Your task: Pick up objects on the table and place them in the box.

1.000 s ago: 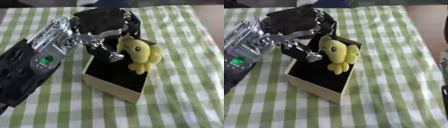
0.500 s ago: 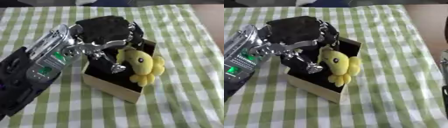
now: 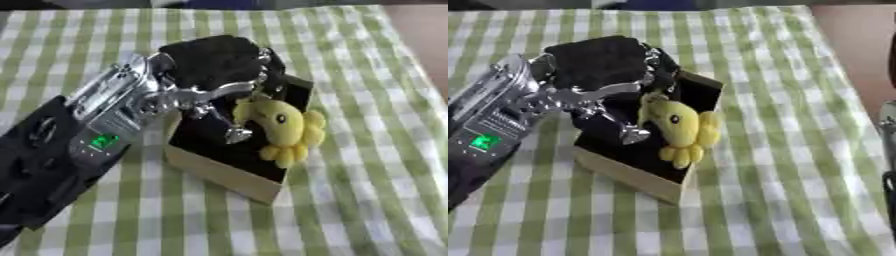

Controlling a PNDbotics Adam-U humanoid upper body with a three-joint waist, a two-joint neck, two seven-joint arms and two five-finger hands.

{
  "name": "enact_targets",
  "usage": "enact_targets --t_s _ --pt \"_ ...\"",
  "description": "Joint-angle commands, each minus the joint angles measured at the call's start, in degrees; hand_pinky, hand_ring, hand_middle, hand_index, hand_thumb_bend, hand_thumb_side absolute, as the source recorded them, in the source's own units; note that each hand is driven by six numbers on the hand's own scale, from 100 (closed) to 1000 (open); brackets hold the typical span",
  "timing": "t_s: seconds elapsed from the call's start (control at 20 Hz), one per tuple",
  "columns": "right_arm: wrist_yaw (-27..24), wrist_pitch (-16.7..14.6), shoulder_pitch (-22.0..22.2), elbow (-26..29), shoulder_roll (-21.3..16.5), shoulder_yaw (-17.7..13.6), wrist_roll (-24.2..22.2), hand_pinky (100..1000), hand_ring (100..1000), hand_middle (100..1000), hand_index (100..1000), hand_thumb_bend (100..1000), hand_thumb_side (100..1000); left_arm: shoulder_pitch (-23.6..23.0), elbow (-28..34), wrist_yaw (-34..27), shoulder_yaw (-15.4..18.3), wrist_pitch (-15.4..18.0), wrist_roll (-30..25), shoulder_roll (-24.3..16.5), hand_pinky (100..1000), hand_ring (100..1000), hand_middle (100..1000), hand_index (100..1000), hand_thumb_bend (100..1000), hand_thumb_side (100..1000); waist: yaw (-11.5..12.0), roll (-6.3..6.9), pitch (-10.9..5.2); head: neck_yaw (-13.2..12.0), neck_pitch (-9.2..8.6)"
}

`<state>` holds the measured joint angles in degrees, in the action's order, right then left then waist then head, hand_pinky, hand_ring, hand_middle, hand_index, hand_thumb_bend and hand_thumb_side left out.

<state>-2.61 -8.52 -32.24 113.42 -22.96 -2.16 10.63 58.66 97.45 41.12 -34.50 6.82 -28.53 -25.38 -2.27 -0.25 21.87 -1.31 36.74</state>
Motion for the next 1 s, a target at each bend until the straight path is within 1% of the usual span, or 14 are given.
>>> enact_targets --t_s 0.05,0.25,0.4,0.45,0.5,0.6,0.7,0.8,0.85,0.95,1.0 --pt "-0.27 -0.01 -0.44 1.17 -0.64 -0.53 -0.13 765 782 704 868 100 1000 0.61 -2.08 2.34 0.0 1.01 0.51 0.65 385 521 542 604 100 100 -0.18 -0.22 -1.06 -0.21 0.06" --pt "-0.32 0.07 -0.3 1.17 -0.66 -0.6 -0.13 765 782 703 868 100 1000 0.19 -5.3 5.14 0.49 1.61 2.07 1.56 386 520 542 603 100 100 -0.26 -0.22 -0.96 -0.13 -0.04" --pt "-0.41 0.04 -0.25 1.17 -0.55 -0.61 -0.14 764 782 703 868 100 1000 0.17 -7.39 6.89 0.28 2.53 2.16 1.92 407 534 550 617 100 100 -0.36 -0.19 -0.91 -0.1 -0.16" --pt "-0.44 0.03 -0.26 1.17 -0.5 -0.6 -0.16 764 782 703 868 100 1000 0.19 -8.09 7.53 0.24 2.91 1.93 2.07 418 542 557 626 114 100 -0.41 -0.21 -0.9 -0.08 -0.18" --pt "-0.46 0.01 -0.26 1.17 -0.48 -0.61 -0.18 764 782 702 868 100 1000 0.17 -8.71 8.06 0.22 3.31 1.64 2.22 439 559 569 647 197 100 -0.45 -0.23 -0.89 -0.07 -0.18" --pt "-0.48 -0.01 -0.18 1.17 -0.51 -0.69 -0.14 764 782 702 868 100 1000 0.19 -9.57 9.12 0.0 4.43 0.55 2.34 485 602 608 699 315 112 -0.53 -0.25 -0.89 -0.09 -0.12" --pt "-0.5 0.0 -0.04 1.17 -0.5 -0.75 -0.12 764 782 702 866 100 1000 0.24 -9.7 10.23 0.05 5.5 -0.59 2.36 575 675 676 771 412 151 -0.54 -0.25 -0.89 -0.11 -0.1" --pt "-0.52 0.02 0.01 1.17 -0.49 -0.78 -0.08 764 782 702 867 100 1000 0.25 -9.51 11.24 0.11 6.46 -1.8 2.29 635 739 734 829 484 188 -0.56 -0.24 -0.91 -0.1 -0.09" --pt "-0.54 0.01 0.03 1.17 -0.49 -0.8 -0.05 764 782 702 867 100 1000 0.24 -9.5 11.7 0.19 6.74 -2.35 2.27 654 760 759 855 532 227 -0.58 -0.24 -0.93 -0.12 -0.08" --pt "-0.56 0.01 0.09 1.17 -0.48 -0.82 -0.03 764 782 702 866 100 1000 0.24 -9.46 12.38 0.41 7.16 -3.17 2.26 696 809 812 903 671 329 -0.63 -0.24 -0.96 -0.11 -0.11" --pt "-0.57 0.01 0.14 1.17 -0.45 -0.83 -0.03 764 782 702 867 100 1000 0.27 -9.37 12.65 0.57 7.25 -3.34 2.24 714 828 832 920 727 362 -0.65 -0.23 -0.97 -0.1 -0.11"
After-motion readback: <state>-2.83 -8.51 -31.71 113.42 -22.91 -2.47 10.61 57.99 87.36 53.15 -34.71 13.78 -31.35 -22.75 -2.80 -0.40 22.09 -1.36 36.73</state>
